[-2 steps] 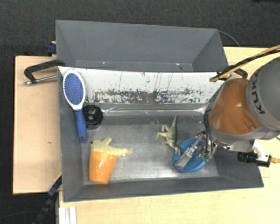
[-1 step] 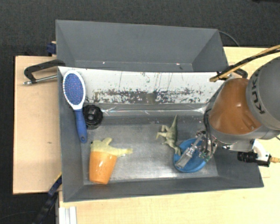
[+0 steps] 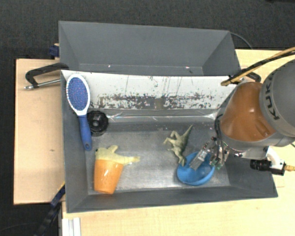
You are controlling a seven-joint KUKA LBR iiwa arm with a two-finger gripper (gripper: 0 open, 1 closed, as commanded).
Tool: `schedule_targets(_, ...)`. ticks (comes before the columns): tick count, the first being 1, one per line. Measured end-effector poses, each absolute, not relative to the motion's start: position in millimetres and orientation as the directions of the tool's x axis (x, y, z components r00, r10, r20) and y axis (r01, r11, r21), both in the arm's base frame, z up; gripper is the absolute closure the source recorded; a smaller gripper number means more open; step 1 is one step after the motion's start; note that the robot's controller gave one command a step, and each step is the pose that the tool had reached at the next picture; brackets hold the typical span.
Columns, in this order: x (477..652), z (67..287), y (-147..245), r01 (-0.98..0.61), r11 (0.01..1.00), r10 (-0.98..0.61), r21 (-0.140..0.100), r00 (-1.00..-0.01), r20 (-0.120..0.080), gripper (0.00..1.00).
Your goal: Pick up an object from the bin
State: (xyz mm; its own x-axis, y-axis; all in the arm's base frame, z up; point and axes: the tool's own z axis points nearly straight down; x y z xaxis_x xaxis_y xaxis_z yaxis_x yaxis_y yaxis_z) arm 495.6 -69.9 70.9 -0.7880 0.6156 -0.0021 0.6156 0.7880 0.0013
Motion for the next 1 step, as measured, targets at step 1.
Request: schedule_targets(1, 497.0, 87.5, -69.4, 0.614, 0.789, 0.614, 0.003, -0.789, -0.004, 1.0)
